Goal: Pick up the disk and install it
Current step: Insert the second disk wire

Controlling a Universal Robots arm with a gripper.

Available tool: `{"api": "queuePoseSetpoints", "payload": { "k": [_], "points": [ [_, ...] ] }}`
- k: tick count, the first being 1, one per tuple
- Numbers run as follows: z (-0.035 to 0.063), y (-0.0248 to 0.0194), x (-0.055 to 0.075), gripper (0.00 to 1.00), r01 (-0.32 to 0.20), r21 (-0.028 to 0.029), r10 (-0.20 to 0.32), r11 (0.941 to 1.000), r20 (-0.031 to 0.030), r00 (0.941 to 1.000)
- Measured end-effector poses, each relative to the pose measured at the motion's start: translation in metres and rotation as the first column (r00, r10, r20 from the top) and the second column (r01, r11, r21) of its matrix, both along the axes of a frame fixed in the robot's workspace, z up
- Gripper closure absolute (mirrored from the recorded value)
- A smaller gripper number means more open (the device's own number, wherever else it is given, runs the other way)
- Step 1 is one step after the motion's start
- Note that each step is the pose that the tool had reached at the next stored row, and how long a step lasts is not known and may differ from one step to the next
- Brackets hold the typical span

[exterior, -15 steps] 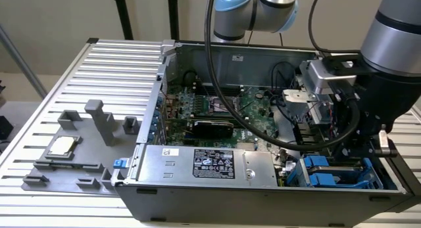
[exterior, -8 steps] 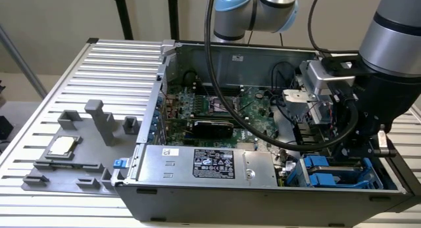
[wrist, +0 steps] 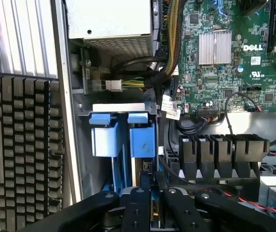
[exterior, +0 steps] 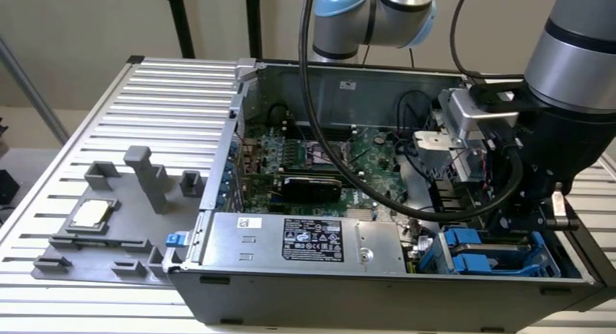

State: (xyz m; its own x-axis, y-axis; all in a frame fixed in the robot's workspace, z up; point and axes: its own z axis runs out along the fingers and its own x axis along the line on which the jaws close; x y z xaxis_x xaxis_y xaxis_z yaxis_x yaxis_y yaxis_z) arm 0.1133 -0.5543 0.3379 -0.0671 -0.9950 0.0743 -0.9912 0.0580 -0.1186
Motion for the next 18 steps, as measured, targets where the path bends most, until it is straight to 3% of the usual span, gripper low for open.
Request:
{"api": "queuePoseSetpoints", "payload": {
  "k": [12, 18],
  "points": [
    [0.0034, 0.0009, 0.0000, 1.00, 0.000, 0.0001, 0.000, 1.0000, 0.0000, 1.0000],
    [0.0016, 0.0009, 0.0000, 1.00, 0.000, 0.0027, 0.000, 1.0000, 0.0000, 1.0000]
  ]
}}
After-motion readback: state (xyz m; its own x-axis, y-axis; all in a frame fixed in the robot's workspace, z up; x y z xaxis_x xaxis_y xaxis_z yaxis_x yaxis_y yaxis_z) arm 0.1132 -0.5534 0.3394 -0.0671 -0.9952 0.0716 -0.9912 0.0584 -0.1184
